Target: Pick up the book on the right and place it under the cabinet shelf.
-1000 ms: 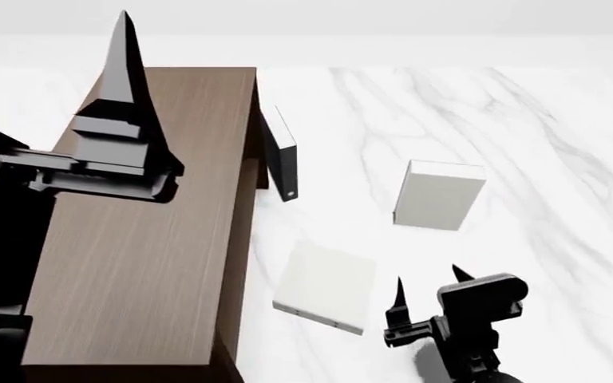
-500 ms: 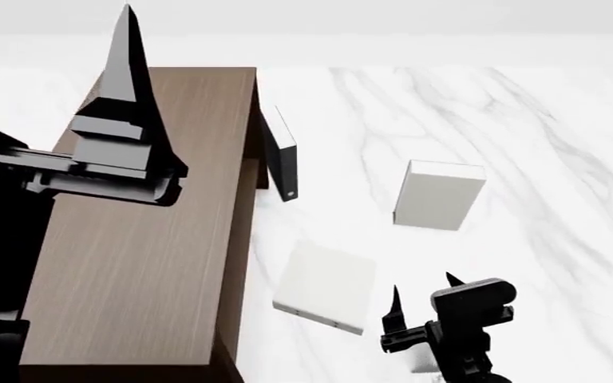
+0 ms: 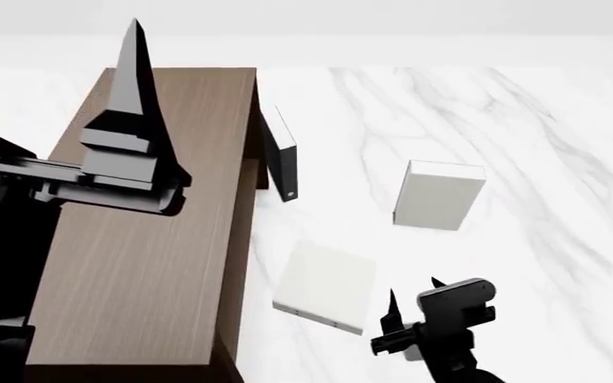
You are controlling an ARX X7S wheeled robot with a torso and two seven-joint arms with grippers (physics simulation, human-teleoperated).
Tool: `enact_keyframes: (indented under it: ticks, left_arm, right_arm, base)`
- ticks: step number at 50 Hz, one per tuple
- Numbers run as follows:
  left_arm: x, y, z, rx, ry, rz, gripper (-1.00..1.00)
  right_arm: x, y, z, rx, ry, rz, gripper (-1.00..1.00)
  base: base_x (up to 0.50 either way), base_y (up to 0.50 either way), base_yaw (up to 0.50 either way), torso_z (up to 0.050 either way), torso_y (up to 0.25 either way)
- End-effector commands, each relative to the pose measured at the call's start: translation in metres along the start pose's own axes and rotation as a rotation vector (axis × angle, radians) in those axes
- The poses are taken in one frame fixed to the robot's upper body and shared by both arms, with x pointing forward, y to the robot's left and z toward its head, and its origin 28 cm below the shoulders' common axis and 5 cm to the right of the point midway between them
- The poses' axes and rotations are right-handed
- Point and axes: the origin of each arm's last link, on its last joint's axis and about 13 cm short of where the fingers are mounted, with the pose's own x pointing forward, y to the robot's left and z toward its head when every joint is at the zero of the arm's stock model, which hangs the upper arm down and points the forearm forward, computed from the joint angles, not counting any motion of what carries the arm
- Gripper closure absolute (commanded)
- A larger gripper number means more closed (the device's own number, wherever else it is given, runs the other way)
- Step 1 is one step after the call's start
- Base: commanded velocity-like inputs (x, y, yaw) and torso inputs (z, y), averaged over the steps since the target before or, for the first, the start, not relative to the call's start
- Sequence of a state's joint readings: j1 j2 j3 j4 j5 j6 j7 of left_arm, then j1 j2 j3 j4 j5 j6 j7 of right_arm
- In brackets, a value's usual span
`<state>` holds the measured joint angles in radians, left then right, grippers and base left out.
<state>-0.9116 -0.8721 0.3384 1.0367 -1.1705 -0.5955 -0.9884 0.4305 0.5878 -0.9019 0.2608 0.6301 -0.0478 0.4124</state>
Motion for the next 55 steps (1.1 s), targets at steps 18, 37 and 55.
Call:
enact_keyframes:
  ticks: [18, 37, 55]
  left_arm:
    - [-0.001, 0.0, -0.002, 0.004, 0.007, -0.008, -1.0]
    - [-0.001, 0.003, -0.002, 0.007, 0.002, 0.003, -1.0]
    - [-0.003, 0.005, -0.005, 0.001, 0.006, 0.011, -1.0]
  right_arm:
    - [0.002, 0.007, -0.012, -0.041, 0.096, -0.008, -1.0]
    - [0.006, 0.018, 0.014, -0.082, 0.051, 0.071, -1.0]
    - [0.015, 0.024, 0.029, -0.13, 0.029, 0.121, -1.0]
  base:
    - [0.0, 0.0, 0.0, -0.001, -0.004]
    - [0.0, 0.0, 0.0, -0.001, -0.002]
    - [0.0, 0.0, 0.0, 0.0, -0.001]
